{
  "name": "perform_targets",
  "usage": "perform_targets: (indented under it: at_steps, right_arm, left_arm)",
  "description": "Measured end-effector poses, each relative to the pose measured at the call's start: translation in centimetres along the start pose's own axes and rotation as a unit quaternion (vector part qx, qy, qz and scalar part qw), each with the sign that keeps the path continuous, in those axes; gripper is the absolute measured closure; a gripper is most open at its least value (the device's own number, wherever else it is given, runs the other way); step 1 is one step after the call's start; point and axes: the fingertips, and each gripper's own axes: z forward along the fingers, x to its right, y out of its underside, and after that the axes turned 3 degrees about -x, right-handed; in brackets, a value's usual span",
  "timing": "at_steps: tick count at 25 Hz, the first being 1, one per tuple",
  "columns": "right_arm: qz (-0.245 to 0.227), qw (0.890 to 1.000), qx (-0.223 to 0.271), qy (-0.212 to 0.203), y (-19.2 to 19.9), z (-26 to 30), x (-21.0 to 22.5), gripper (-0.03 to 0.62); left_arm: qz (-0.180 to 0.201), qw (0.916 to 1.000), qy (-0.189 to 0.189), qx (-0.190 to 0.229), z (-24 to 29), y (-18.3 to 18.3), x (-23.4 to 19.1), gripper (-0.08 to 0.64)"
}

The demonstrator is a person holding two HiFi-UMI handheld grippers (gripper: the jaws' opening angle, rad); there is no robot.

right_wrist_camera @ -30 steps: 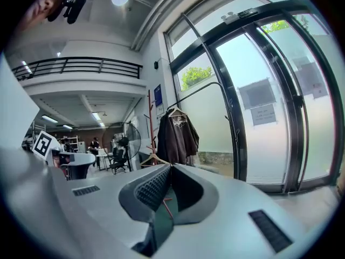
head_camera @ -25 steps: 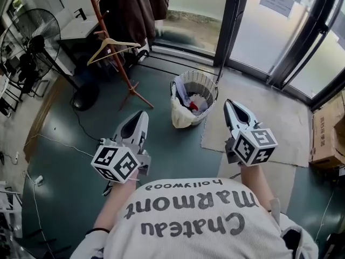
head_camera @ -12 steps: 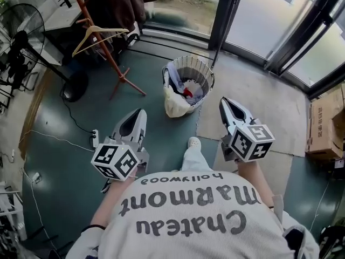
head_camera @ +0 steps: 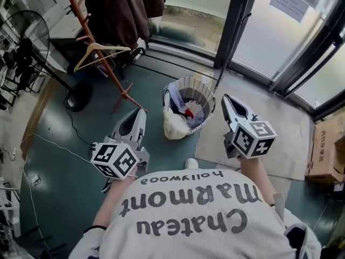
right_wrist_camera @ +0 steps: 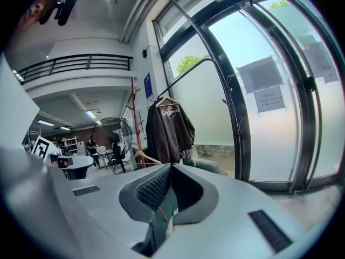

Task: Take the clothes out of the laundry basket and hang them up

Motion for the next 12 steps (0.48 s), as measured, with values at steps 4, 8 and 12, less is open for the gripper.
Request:
perform_targets:
  at_steps: [4,8,12]
  right_arm:
    - [-0.011,1.000,0.000,-0.022,-2.5,2.5,3.1,0.563]
    - [-0.026,0.999,-0.011,-0.031,-2.9,4.8,6.3,0.563]
    - [0.000,0.999,-0.046,-0.019,-0.4,6.7,10.0,0.563]
  left_arm:
    - [-0.005,0.9998,-0.008,0.016,4.0,-1.2,0.5,0.552]
    - [-0.021,0.9994,-0.006,0.028,7.4,-1.0,0.7,0.552]
    - [-0.038,0.9987,-0.008,0.032,9.6,0.5,0.3,0.552]
